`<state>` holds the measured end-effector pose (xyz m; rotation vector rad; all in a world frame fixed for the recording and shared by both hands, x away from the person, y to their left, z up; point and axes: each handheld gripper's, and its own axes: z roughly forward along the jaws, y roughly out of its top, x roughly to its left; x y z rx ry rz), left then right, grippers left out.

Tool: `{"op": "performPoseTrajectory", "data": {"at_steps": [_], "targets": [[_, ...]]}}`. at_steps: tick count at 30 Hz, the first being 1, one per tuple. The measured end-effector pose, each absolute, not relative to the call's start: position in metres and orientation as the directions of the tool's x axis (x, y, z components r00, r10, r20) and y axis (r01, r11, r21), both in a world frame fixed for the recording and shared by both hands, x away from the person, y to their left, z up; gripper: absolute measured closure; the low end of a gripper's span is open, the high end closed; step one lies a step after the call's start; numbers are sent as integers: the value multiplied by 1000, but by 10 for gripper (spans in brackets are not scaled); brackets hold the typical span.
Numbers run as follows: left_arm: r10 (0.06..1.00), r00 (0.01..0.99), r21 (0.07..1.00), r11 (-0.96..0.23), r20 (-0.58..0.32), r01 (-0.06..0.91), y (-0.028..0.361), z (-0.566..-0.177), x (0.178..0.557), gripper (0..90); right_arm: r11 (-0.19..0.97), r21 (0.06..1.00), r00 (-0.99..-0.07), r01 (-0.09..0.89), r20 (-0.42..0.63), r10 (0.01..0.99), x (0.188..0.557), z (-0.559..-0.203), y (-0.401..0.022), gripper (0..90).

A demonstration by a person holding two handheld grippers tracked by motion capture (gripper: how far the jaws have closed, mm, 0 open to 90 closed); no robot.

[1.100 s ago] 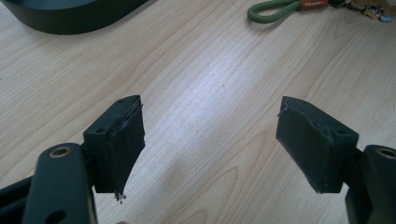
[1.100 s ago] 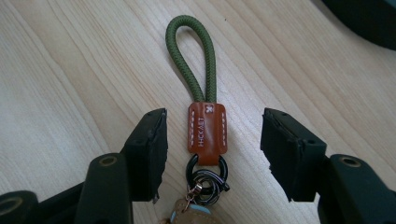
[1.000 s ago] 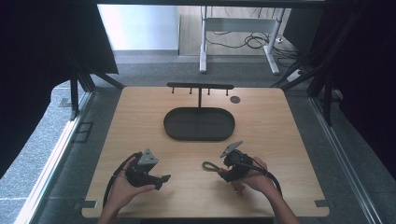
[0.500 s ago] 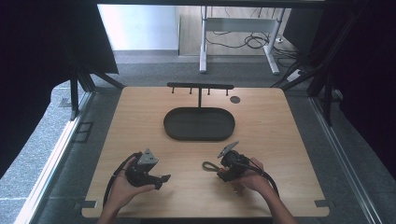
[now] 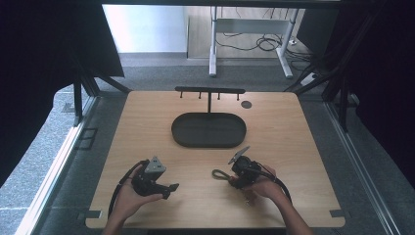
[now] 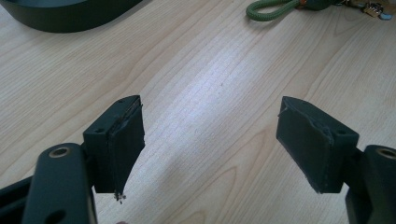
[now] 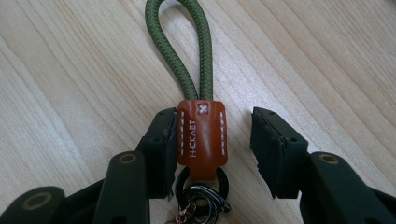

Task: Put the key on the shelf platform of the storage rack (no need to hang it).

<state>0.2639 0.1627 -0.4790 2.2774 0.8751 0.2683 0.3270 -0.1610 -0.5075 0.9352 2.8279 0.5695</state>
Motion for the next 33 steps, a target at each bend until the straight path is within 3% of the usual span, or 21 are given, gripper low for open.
{"op": "performPoseTrajectory", "data": {"at_steps": [11,21,33], "targets": [[656,753,661,-545,-47,516,163,-478,264,241,770,336,-821,542,14,571,330,-505,-155,654],[659,750,661,-541,-50,520,164,-479,265,241,789,321,-835,524,8,551,329,-503,-154,667],[662,747,660,-538,-54,524,164,-479,264,241,765,367,-825,529,14,564,327,-481,-166,668]]}}
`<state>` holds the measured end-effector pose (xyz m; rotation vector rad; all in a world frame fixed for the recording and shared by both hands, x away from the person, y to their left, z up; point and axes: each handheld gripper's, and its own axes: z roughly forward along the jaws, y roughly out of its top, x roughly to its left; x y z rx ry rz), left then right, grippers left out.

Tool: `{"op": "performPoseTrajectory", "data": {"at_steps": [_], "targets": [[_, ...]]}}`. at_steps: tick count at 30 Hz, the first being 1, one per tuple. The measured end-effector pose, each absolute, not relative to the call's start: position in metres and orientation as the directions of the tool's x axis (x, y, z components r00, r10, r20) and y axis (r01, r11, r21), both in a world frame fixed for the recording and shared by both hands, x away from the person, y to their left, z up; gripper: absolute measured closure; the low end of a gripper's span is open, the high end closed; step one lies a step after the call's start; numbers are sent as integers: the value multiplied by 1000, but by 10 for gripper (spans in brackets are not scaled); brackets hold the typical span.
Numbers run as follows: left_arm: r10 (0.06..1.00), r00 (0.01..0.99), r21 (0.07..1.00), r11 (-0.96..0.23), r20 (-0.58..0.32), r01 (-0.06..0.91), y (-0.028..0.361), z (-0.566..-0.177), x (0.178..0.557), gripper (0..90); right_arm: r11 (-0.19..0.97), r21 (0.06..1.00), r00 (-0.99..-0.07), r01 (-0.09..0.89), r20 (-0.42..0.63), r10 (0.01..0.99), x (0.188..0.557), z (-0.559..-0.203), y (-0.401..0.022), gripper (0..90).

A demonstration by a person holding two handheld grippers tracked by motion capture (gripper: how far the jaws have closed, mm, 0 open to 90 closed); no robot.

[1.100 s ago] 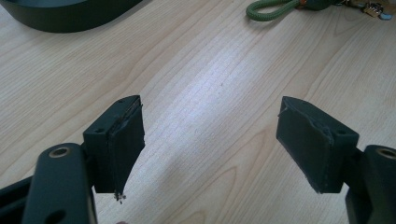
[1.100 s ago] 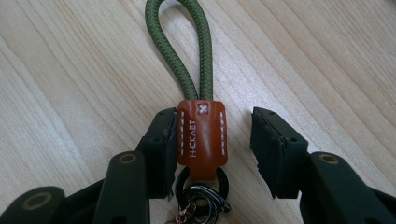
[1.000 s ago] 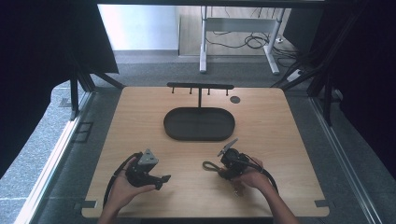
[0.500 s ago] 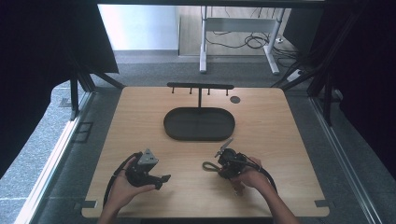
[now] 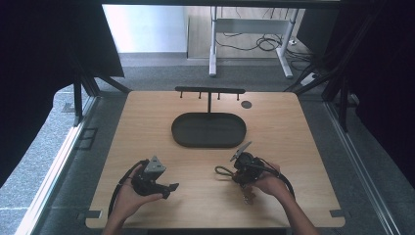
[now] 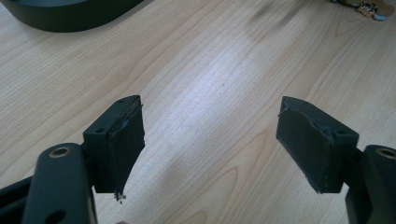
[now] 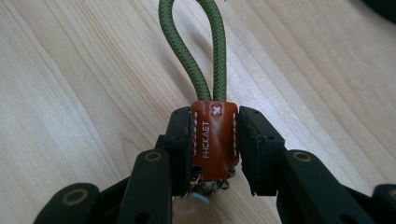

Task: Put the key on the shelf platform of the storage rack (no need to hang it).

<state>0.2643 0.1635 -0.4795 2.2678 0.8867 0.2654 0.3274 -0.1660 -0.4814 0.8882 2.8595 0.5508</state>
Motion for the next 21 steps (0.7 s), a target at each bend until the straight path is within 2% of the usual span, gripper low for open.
{"op": "performPoseTrajectory", "data": {"at_steps": [21], "targets": [[663,747,658,-539,-53,525,166,-480,266,241,737,447,-813,507,-35,581,320,-436,-180,669]]}}
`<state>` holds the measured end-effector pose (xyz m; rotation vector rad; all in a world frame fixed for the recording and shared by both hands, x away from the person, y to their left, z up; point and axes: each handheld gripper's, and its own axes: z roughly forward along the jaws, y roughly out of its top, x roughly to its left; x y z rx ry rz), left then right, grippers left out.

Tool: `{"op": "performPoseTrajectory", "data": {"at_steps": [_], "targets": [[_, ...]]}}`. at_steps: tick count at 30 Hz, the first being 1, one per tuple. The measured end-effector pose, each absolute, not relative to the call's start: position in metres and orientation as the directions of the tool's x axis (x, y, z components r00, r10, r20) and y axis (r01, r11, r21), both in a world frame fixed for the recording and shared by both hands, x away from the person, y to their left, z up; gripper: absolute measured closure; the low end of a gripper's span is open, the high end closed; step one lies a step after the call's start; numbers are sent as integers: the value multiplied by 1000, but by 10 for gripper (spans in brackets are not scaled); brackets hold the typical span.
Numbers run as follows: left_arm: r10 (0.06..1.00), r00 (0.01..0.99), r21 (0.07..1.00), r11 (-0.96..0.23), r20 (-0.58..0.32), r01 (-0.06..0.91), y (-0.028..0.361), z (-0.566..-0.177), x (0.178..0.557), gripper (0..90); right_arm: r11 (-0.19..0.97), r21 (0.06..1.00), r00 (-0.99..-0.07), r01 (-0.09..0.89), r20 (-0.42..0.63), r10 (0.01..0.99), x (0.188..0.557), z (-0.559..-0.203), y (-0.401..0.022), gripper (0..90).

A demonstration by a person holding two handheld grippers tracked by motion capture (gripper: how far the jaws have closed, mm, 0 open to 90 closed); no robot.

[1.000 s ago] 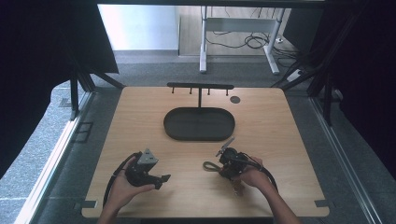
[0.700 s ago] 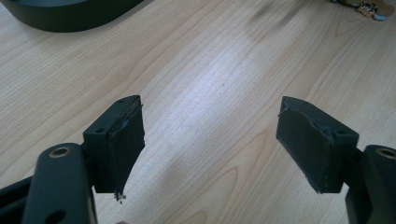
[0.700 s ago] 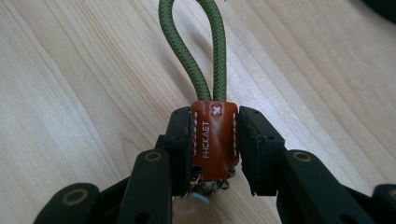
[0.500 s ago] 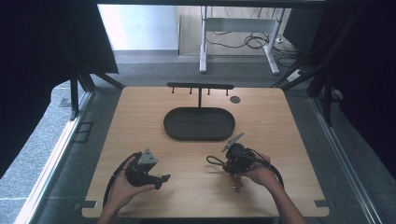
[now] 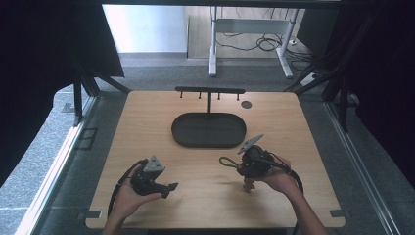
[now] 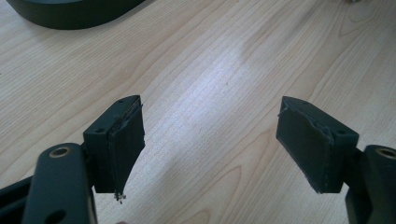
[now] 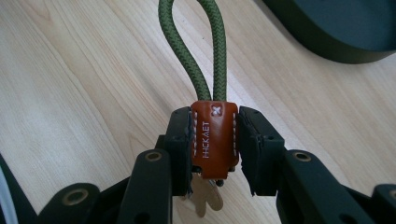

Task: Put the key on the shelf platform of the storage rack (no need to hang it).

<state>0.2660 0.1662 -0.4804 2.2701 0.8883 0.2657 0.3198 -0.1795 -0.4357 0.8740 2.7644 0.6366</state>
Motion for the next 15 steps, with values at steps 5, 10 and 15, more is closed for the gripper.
{"op": "performPoseTrajectory", "data": {"at_steps": [5,10,15], "targets": [[662,748,659,-540,-51,523,166,-481,266,241,732,459,-810,503,-45,585,320,-426,-182,669],[663,747,659,-539,-52,524,166,-481,266,241,728,470,-808,499,-51,587,321,-421,-185,669],[662,748,660,-539,-51,523,167,-481,267,241,726,476,-806,497,-55,589,322,-416,-185,669]]}}
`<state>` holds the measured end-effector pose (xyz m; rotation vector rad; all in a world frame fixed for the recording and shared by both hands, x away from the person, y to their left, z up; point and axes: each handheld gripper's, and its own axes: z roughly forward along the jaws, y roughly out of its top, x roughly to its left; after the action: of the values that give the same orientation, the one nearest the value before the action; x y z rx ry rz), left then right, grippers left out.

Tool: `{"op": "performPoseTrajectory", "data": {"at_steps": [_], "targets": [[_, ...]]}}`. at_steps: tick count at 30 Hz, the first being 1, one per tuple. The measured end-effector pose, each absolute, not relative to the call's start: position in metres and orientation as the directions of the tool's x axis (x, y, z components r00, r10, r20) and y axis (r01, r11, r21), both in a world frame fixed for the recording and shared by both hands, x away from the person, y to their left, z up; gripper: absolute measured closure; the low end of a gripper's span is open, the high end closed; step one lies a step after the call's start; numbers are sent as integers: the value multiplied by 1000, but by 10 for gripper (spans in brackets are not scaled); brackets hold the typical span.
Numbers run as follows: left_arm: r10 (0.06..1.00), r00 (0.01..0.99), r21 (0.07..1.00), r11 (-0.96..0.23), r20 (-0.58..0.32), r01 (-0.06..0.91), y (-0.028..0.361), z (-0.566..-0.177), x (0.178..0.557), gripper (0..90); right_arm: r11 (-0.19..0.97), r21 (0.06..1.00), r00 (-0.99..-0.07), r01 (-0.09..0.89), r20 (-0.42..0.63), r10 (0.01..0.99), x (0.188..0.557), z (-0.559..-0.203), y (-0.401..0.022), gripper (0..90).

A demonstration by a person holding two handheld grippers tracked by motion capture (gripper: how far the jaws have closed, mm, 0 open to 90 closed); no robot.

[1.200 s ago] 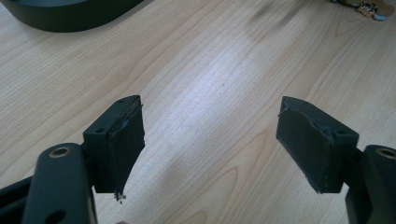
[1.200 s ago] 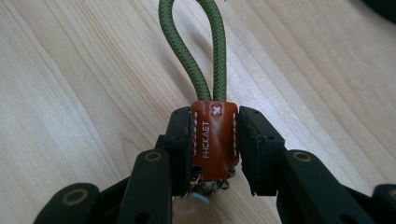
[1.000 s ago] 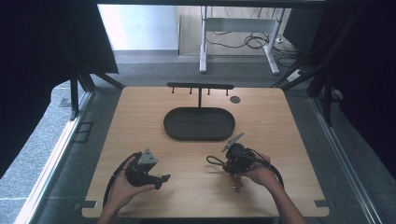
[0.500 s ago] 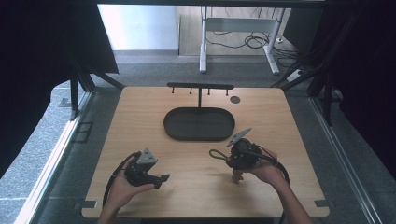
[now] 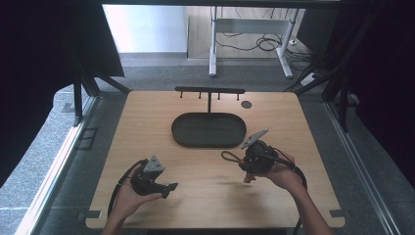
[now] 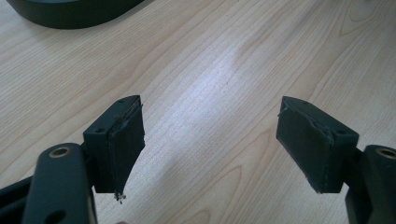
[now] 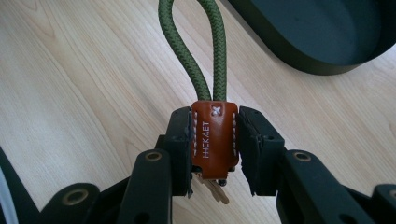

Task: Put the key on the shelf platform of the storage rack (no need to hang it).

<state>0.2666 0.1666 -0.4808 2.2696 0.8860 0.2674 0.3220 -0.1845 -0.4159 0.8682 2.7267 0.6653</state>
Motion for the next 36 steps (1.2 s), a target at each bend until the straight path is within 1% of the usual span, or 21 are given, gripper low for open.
{"op": "performPoseTrajectory", "data": {"at_steps": [16,25,36], "targets": [[664,746,661,-537,-52,524,167,-481,266,241,722,499,-806,480,-75,587,327,-399,-182,669],[665,745,661,-536,-52,525,167,-481,266,241,724,492,-808,483,-69,586,332,-395,-181,669],[665,745,661,-536,-51,524,167,-481,266,241,723,498,-803,479,-86,590,337,-385,-181,669]]}}
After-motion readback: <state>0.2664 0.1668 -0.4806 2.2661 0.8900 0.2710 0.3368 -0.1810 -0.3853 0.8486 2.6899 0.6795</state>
